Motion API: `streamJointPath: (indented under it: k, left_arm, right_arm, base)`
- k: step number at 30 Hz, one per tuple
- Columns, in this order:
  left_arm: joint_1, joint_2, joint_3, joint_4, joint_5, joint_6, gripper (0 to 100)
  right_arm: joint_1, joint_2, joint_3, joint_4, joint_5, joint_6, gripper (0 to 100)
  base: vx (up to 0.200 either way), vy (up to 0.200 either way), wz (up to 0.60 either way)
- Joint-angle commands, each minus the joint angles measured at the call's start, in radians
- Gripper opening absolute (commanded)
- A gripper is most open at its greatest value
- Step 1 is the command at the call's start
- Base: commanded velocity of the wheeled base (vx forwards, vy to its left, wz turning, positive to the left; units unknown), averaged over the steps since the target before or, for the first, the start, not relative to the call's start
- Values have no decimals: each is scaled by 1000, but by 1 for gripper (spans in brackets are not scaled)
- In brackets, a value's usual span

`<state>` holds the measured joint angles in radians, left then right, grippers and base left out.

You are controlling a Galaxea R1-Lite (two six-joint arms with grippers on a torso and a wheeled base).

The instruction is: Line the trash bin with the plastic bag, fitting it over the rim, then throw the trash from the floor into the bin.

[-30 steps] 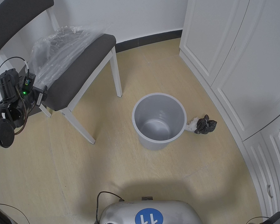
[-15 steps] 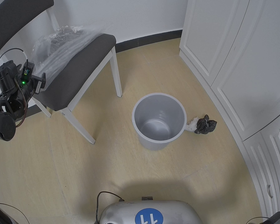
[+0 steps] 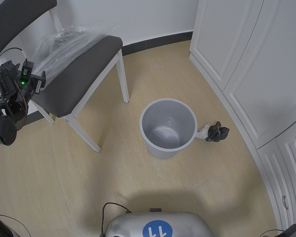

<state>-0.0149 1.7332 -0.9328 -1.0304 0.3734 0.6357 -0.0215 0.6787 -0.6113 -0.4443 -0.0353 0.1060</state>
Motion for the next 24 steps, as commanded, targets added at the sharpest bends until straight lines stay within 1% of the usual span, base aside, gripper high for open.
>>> streamJointPath:
  k: [1, 3, 6, 11, 17, 24]
  left_arm:
    - [0, 39, 38, -14, -2, -4, 100]
    - [0, 46, 48, -30, -2, -2, 100]
    - [1, 74, 97, -106, -4, 9, 100]
    - [24, 86, 111, -112, -4, 39, 100]
    - [38, 85, 127, -114, -5, 39, 100]
    - [62, 77, 104, -115, -7, 39, 100]
  right_arm:
    - [0, -1, 2, -1, 0, 0, 100]
    - [0, -1, 2, -1, 0, 0, 100]
    - [0, -1, 2, -1, 0, -2, 100]
    - [0, -1, 4, -1, 0, -2, 100]
    - [0, -1, 4, -1, 2, -2, 100]
    - [0, -1, 2, -1, 2, -2, 100]
  base:
    - [0, 0, 0]
    - [0, 0, 0]
    - [0, 0, 0]
    - [0, 0, 0]
    - [0, 0, 0]
    - [0, 0, 0]
